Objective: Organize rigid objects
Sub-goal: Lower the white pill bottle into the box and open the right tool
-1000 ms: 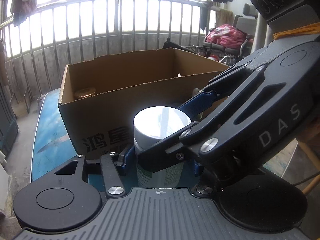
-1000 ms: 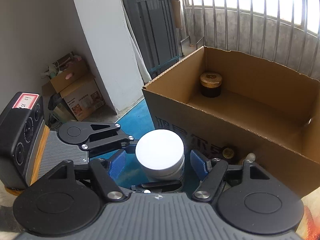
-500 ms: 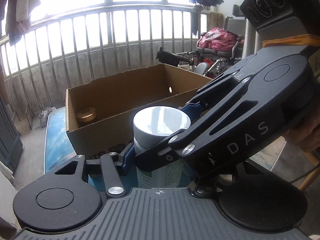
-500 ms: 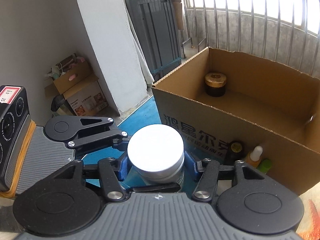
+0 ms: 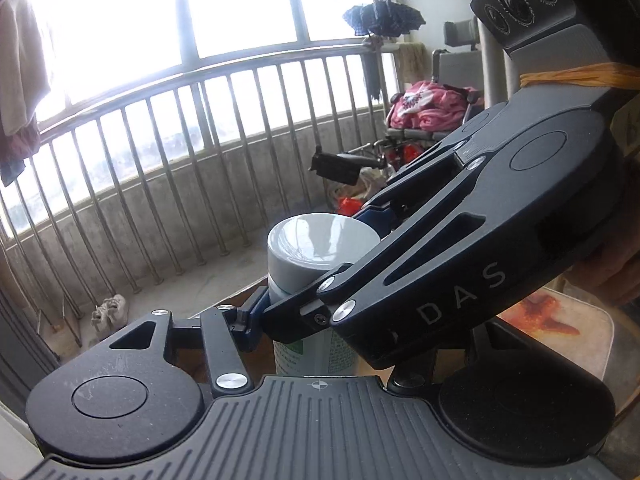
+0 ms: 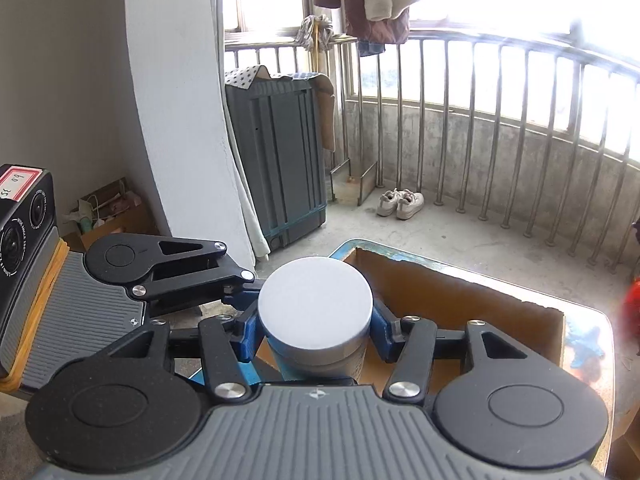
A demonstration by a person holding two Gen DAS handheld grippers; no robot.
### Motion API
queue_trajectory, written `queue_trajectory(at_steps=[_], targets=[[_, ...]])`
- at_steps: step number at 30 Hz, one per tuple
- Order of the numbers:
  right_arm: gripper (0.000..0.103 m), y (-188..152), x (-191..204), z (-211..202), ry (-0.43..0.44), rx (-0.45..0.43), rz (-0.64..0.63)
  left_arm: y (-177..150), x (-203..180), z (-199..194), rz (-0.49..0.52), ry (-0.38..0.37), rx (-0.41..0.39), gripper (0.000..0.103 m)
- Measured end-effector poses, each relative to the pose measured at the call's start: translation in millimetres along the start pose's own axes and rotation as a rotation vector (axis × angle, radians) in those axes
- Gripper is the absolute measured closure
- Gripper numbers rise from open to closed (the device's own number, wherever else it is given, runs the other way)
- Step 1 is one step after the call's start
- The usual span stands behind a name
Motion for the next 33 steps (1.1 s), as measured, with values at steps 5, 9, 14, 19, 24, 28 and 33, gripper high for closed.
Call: queue_trajectory(at_steps=[5,9,14,19,24,28,33], targets=[[0.047,8.7,-36.9,61.9,-0.037,0.073,0.044,-11.9,19.2,67.0,0.072,-0.024,0.094,0.05],[0.047,1.4,-67.2,119.0,-0.045,0.151,0.089,-35.4,44.0,115.5,0.1,-0.085,0.152,0.05],[0.047,-3.5,-102.0,171.5,-0.016,0.203,0.17,-48.3,70.8,161.6,0.065,-0.122,0.241,0.05],[0.047,-4.7,-118.6,201.3,-0.004,0.224,0.199,-52.5,87.9,183.8,0.015,-0.143,0.346,0.048],[0.047,-4.3,-118.0,209.5,-0.002,0.236,0.184,-55.5,84.6,177.0,0.072,-0.104,0.389,0.035],[0.047,-4.0,-109.9,216.0,-0.02,0.256,0.144,-57.1,82.5,174.1,0.134,-0.075,0.391,0.031],[0.04,-4.6,-106.0,217.5,0.002,0.265,0.173,-55.7,86.2,163.8,0.108,-0.043,0.377,0.031]])
Point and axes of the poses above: each gripper's, at about its wrist camera, not at the fingertips, and z roughly the way its jaws point, x to its left, y to its top, the point moved 2 cm from there along z, roughly the way its jaws point, and after that the axes turned 2 degrees about -y, right-handed, at the moved point
